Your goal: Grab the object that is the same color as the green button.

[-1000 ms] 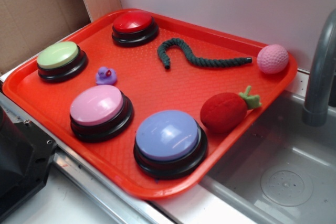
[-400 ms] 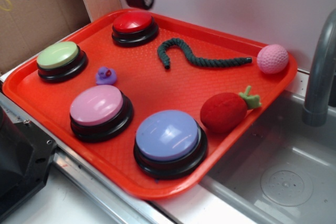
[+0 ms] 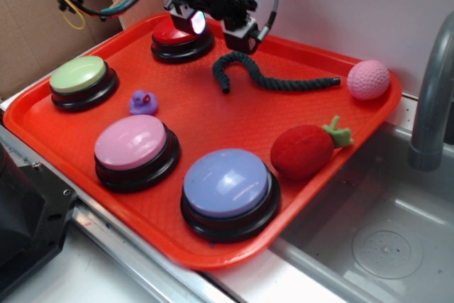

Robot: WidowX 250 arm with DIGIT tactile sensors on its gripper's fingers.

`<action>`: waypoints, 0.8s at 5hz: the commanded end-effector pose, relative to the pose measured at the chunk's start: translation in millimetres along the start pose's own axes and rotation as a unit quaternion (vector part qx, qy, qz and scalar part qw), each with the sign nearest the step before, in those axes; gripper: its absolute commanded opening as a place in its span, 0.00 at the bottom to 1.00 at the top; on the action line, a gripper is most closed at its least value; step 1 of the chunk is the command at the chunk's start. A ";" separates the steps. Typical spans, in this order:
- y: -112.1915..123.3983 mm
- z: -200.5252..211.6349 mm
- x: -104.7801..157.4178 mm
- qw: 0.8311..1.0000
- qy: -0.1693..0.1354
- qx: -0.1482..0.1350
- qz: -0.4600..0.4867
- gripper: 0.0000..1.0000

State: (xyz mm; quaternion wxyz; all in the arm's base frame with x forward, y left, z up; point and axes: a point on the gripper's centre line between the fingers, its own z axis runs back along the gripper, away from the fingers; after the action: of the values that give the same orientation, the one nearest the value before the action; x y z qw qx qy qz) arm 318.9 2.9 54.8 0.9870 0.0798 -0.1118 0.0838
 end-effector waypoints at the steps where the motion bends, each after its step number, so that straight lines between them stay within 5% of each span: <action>1: 14.8 -22.7 10.9 1.000 0.013 -0.016 -0.012 1.00; 3: -7.7 -48.0 3.7 0.994 0.059 -0.091 -0.025 1.00; 4: -1.5 -47.1 -1.1 0.994 0.064 -0.084 0.006 0.00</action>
State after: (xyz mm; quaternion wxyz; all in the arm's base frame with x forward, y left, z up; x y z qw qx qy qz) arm 332.9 4.7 12.2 0.9944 -0.0102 -0.0631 0.0837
